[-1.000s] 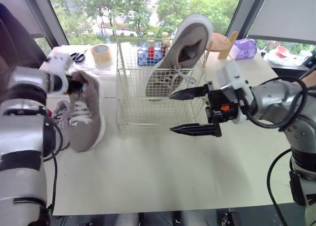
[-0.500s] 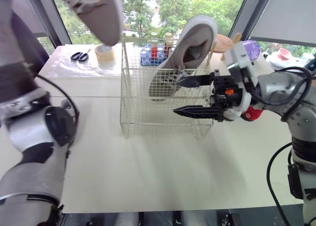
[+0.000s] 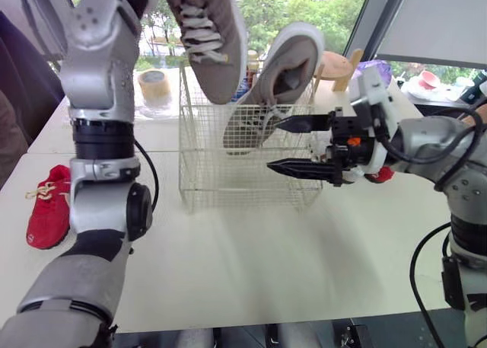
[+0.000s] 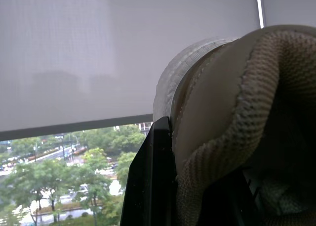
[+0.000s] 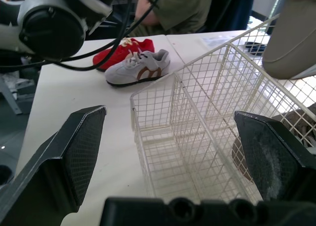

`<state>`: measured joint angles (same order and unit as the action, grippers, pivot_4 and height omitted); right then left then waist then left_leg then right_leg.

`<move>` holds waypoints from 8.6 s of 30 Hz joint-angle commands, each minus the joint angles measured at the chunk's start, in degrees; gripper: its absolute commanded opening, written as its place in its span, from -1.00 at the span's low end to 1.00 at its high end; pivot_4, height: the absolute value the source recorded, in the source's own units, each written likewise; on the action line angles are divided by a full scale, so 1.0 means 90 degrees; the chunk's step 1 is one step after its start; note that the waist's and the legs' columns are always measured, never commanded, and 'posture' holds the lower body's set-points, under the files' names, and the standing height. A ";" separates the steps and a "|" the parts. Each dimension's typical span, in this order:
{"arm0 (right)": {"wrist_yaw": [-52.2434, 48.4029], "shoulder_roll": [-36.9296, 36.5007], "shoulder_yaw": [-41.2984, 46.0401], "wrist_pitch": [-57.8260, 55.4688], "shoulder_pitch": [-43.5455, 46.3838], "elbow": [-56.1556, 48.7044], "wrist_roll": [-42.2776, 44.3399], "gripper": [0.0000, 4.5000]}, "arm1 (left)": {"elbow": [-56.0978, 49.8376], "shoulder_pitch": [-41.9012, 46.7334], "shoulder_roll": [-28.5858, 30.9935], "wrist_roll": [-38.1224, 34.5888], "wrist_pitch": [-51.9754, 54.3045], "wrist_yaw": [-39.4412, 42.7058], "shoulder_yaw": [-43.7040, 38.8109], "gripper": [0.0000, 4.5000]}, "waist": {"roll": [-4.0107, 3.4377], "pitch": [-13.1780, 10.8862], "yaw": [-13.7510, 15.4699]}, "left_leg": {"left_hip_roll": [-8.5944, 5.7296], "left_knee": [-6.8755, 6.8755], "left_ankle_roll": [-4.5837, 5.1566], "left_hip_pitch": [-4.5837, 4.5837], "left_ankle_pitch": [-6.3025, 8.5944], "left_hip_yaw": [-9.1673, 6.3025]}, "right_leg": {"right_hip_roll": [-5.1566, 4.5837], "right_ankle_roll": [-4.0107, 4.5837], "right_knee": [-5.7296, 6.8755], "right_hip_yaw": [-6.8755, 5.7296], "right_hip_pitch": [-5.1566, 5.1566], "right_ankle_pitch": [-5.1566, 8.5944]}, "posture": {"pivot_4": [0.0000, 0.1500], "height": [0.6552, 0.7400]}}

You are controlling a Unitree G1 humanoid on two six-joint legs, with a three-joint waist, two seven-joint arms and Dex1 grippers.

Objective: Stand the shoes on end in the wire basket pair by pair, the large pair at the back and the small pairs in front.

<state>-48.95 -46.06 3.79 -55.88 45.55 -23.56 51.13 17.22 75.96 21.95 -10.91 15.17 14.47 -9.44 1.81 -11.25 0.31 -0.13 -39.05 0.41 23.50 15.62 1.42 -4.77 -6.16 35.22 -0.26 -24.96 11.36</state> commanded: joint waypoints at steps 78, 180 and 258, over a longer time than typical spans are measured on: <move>0.1158 0.1353 0.0836 0.5170 -0.2070 0.5763 -0.3708 1.00 | -0.6475 -0.7485 0.1413 -0.7747 0.4683 -0.0064 -0.0760 0.92 | -0.0142 0.0093 -0.0118 | -0.0007 -0.0008 0.0028 -0.0048 0.0017 0.0011 | 0.0011 0.0041 -0.0019 0.0028 0.0053 0.0025 | 1.00 1.00; 0.4390 0.5667 0.1043 0.2764 0.1838 0.1710 0.2060 0.02 | -0.2728 -0.3078 0.0122 -0.8093 0.2903 0.0042 -0.1189 -0.87 | -0.0133 0.0043 -0.0141 | -0.0004 0.0072 -0.0009 -0.0003 -0.0005 0.0005 | 0.0009 0.0014 -0.0013 0.0014 -0.0025 0.0005 | 1.00 1.00; -0.2488 -0.0585 -0.0321 0.0163 0.0097 -0.0330 0.0021 0.99 | -0.0268 -0.3444 0.5515 -0.2455 0.5807 0.0910 0.1694 1.00 | -0.0114 0.0035 -0.0103 | -0.0003 0.0107 -0.0010 -0.0002 -0.0003 0.0038 | 0.0011 0.0025 -0.0081 0.0010 -0.0027 0.0004 | 1.00 1.00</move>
<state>-72.11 -50.56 -0.89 -54.39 46.12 -24.82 50.15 13.88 42.85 69.72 -36.30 67.34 20.59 6.11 0.79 -10.93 -0.61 -0.15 -38.09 0.32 23.48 15.60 1.74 -4.68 -5.95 34.51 -0.17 -25.20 11.39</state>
